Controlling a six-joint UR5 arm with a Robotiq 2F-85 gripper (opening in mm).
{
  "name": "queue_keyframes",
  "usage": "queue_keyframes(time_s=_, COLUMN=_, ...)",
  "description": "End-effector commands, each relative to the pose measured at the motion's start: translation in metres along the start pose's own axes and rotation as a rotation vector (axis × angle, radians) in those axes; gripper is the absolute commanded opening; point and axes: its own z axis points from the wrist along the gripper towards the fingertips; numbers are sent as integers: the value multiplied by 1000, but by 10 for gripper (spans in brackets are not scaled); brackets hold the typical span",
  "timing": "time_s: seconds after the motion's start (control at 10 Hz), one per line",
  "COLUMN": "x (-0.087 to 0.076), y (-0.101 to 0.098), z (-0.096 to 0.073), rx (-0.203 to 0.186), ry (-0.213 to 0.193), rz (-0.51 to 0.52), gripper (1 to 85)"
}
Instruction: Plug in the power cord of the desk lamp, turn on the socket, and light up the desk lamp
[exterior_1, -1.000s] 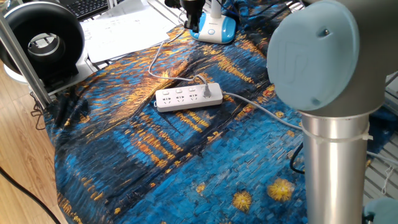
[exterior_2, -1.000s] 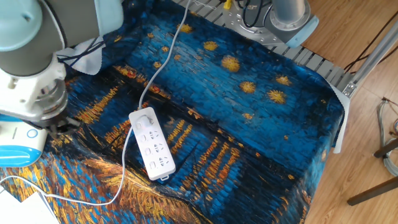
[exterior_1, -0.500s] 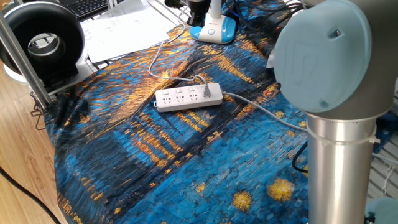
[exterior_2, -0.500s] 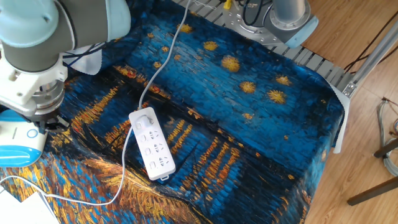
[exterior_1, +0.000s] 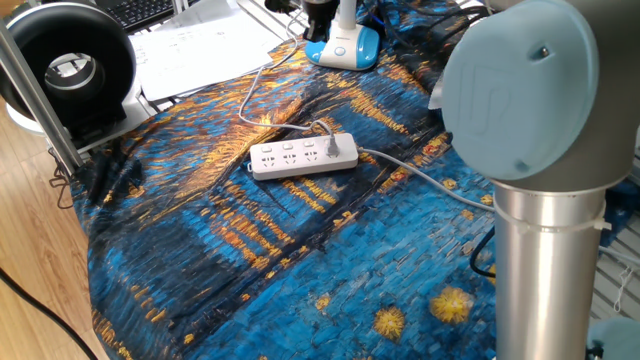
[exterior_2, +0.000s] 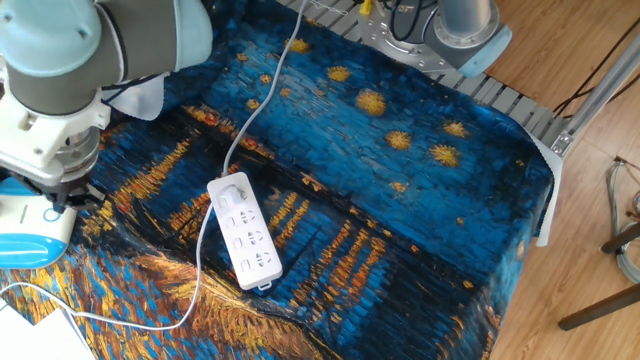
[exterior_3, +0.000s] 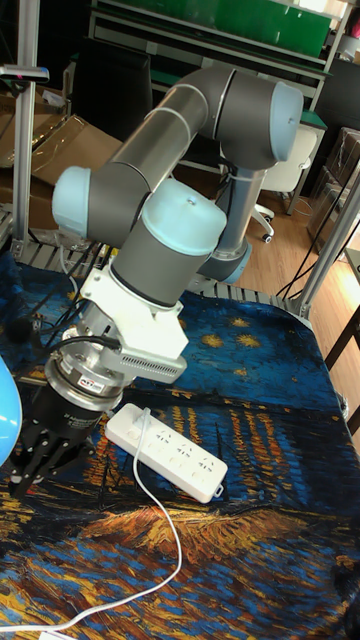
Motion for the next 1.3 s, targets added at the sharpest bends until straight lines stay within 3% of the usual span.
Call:
queue_keyframes(time_s=0.0, x=10, y=12, z=0, rx=-54, ry=33, rz=22, gripper=13)
queue_keyframes(time_s=0.3, x=24, y=22, z=-2, rx=-88, ry=92, rz=117, gripper=13)
queue_keyframes(time_s=0.4, x=24, y=18, z=-5, rx=-68, ry=102, rz=115, gripper=13)
queue_keyframes(time_s=0.5, x=17, y=10, z=-4, rx=-66, ry=90, rz=93, gripper=13)
queue_keyframes(time_s=0.9, x=5, y=-10, z=39, rx=-63, ry=61, rz=78, gripper=13)
queue_keyframes(time_s=1.2, x=-1, y=-22, z=60, rx=-27, ry=33, rz=50, gripper=13)
